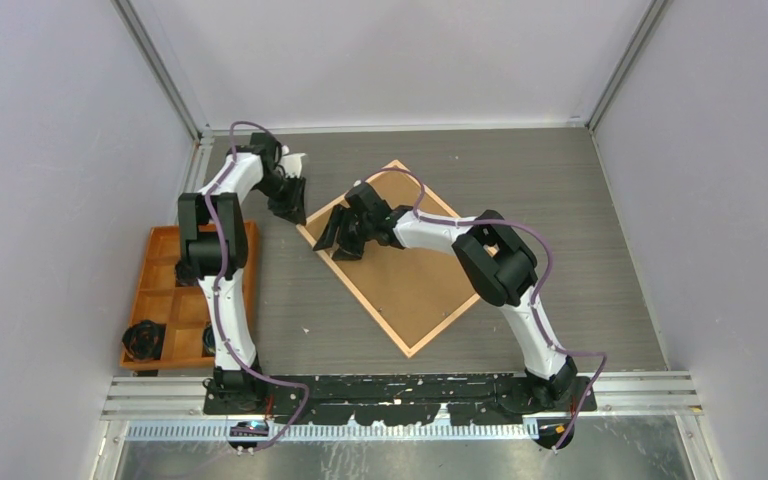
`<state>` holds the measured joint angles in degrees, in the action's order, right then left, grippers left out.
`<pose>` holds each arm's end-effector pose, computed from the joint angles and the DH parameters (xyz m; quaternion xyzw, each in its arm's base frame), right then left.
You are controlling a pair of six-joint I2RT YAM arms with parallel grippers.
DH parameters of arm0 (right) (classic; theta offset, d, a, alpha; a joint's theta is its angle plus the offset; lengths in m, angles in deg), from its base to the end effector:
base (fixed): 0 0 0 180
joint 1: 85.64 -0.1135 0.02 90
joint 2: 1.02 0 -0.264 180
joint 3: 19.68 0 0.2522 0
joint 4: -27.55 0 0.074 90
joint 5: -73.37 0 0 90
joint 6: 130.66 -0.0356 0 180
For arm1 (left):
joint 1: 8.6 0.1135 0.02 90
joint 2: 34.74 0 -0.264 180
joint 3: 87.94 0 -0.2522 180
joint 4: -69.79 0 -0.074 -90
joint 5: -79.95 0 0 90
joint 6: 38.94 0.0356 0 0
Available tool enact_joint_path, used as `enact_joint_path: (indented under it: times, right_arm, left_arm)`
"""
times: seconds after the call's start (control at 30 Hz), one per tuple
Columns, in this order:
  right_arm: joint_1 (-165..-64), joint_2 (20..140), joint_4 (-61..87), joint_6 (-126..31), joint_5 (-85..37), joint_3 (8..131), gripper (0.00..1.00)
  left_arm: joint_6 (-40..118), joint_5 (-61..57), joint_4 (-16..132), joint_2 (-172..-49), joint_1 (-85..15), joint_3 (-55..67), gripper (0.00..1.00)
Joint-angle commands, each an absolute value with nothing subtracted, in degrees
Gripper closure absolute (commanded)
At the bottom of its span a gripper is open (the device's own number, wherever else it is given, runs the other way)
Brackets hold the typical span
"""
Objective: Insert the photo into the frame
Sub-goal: Install the photo frame at the center of the board.
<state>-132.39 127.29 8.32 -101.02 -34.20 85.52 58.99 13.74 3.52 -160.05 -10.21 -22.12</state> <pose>0.3316 0.3682 0.1490 0.0458 0.9050 0.4042 0.1248 0.4427 -0.0268 0.1762 0.1034 0.9674 -0.1986 0.1185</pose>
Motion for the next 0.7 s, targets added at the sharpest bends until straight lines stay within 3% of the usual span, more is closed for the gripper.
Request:
enact_joint_path:
  times: [0.0,0.33,0.67]
  right_arm:
    - [-132.8,129.2,11.5,-101.3,-33.9,87.4,0.41]
    - [-120.1,119.2,11.9,-97.1,-30.3,81.0,0.38]
    - [-112.8,128.7,6.4,-92.8,-27.7,93.0,0.37]
  left_arm:
    - [59.9,13.9,2.5,-158.6,-11.8,-20.4,0.77]
    - [60.8,14.9,1.9,-156.6,-11.7,-19.2,0.78]
    - [61.4,16.9,3.4,-154.1,-13.8,-12.7,0.78]
